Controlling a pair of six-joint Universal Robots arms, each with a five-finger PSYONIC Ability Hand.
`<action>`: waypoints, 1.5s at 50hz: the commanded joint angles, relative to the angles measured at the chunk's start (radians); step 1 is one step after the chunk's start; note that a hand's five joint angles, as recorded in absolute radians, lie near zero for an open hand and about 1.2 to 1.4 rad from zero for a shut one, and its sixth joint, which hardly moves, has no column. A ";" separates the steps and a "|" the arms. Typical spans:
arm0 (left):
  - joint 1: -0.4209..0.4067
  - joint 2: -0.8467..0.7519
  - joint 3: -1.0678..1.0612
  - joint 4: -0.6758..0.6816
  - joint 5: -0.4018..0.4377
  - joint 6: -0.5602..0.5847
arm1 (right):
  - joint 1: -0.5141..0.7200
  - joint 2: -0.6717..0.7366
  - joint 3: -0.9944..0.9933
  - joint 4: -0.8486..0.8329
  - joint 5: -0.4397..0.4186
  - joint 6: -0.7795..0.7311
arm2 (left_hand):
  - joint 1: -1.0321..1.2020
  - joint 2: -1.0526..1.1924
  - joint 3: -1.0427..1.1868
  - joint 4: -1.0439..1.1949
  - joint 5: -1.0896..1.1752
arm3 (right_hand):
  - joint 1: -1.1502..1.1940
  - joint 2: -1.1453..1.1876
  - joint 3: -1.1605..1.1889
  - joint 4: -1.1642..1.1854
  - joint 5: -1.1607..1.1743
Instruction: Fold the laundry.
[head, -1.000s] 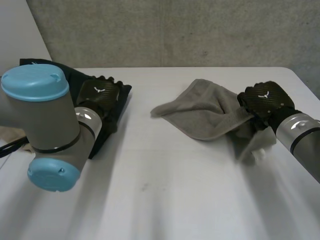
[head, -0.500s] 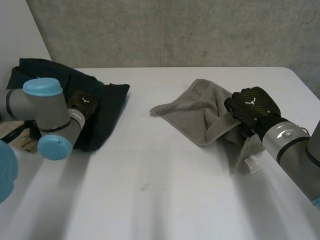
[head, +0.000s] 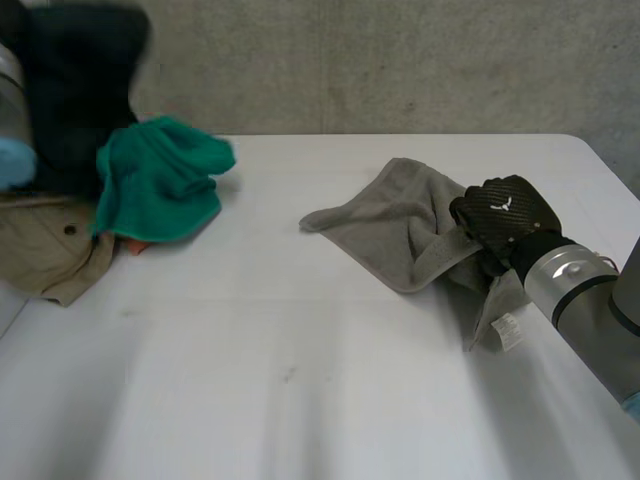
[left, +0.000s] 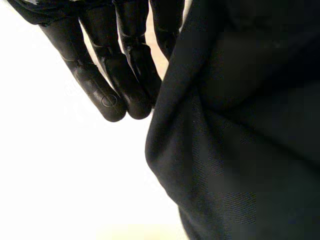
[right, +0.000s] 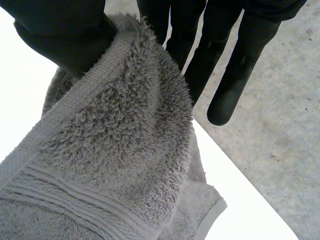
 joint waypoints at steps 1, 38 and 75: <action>0.061 -0.160 0.296 -0.143 -0.024 0.072 | 0.008 0.002 -0.001 0.000 0.000 0.000 | 0.271 0.204 0.211 0.202 0.243 | 0.282 0.224 0.209 0.201 0.205; -0.158 0.155 -0.302 -0.194 0.139 -0.019 | 0.003 -0.146 -0.149 0.052 -0.032 0.060 | -0.951 -1.017 -1.010 -1.019 -0.979 | 0.282 0.224 0.209 0.201 0.205; -0.553 -0.241 -0.117 -0.603 0.096 -0.640 | 0.210 -0.218 -0.522 0.456 0.144 0.092 | 0.271 0.204 0.211 0.202 0.243 | 0.282 0.224 0.209 0.201 0.205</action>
